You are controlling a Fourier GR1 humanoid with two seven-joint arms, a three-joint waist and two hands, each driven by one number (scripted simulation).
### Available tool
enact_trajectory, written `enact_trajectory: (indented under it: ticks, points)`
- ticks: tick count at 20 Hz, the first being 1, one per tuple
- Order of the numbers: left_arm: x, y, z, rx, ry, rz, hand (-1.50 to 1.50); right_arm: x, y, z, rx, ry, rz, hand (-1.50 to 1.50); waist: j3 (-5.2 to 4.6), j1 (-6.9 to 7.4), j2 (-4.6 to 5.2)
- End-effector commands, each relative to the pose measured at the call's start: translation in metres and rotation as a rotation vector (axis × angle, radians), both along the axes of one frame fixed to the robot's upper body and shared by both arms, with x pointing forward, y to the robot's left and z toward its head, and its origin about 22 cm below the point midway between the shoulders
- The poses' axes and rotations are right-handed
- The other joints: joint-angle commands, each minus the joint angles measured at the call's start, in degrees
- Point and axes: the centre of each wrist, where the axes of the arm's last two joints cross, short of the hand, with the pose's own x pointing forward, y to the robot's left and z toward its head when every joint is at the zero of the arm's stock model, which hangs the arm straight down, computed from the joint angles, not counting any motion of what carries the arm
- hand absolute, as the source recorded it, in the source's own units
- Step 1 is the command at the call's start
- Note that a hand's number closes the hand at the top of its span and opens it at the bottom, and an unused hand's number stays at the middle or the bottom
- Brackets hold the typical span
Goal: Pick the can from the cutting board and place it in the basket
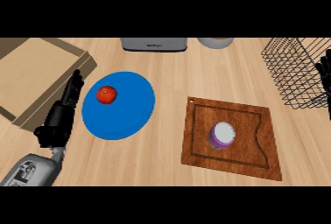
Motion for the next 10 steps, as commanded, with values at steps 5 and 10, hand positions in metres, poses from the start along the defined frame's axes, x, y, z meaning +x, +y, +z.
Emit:
enact_trajectory:
  ticks: [5,10]
  points:
    - [0.011,0.047,0.011,-0.068,0.199,0.081,0.00,0.038,0.022,0.019,0.342,-0.196,0.346,1.50,-0.02,0.55,1.10]
    - [0.007,0.037,0.001,-0.123,0.330,0.036,0.00,0.029,0.095,0.008,-0.236,-0.247,0.664,-1.50,-0.31,2.05,0.92]
